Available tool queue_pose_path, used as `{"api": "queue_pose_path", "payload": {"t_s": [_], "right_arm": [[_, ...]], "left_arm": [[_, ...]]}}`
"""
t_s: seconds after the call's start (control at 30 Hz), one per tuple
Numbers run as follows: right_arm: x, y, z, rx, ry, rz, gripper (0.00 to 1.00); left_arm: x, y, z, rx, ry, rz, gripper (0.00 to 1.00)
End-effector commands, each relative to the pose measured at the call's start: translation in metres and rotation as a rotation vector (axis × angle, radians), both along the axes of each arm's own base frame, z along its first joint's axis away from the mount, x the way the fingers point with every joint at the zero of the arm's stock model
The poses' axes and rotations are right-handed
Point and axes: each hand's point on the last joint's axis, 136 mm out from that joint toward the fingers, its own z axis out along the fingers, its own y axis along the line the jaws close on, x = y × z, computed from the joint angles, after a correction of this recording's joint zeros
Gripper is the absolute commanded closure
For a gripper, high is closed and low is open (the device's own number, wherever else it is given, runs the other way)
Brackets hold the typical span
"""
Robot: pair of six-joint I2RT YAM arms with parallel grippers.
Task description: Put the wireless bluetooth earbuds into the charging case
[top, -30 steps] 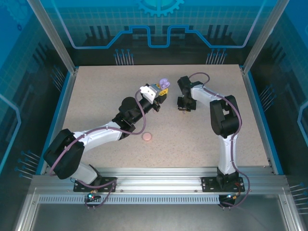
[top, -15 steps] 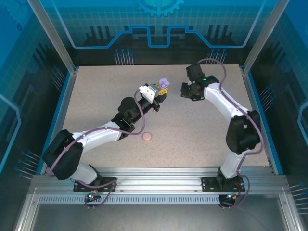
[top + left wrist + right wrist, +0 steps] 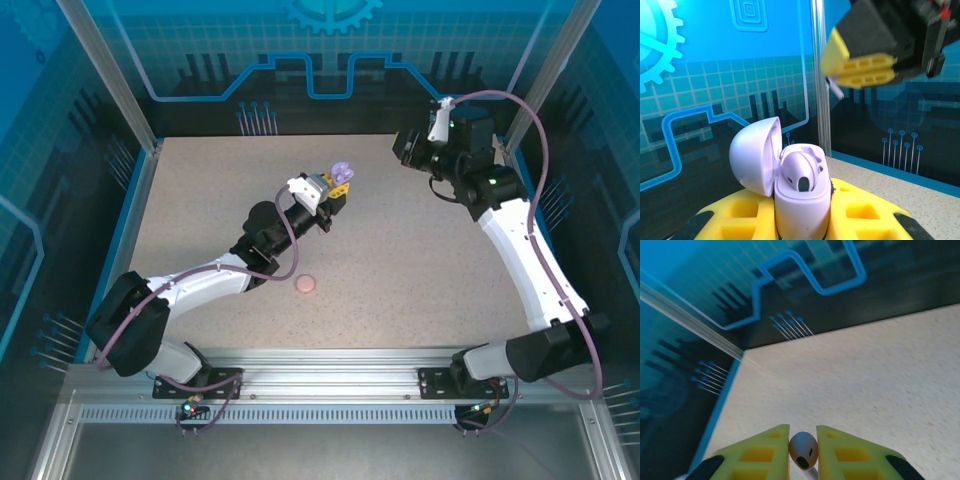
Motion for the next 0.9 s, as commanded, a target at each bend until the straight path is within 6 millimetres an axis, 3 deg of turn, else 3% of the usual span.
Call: {"api": "queue_pose_path", "payload": {"t_s": [0.0,0.23,0.47,0.87], "right_arm": [[-0.010,0.015,0.039,0.111,-0.111,0.095,0.81],[-0.027,0.046,0.059,0.201,-0.251,0.259,0.81],[-0.042,0.066,0.057,0.242,-0.313,0.348,0.81],[-0.062,0.071,0.049,0.283,-0.356,0.371,0.82]], "left_arm": [[-0.008,0.002,0.040,-0.074,-0.065,-0.035,1.00],[-0.011,-0.003,0.044,-0.081,-0.063,-0.067,1.00],[-0.010,-0.005,0.046,-0.086,-0.058,-0.074,1.00],[-0.006,-0.007,0.045,-0.096,-0.043,-0.076,1.00]]}}
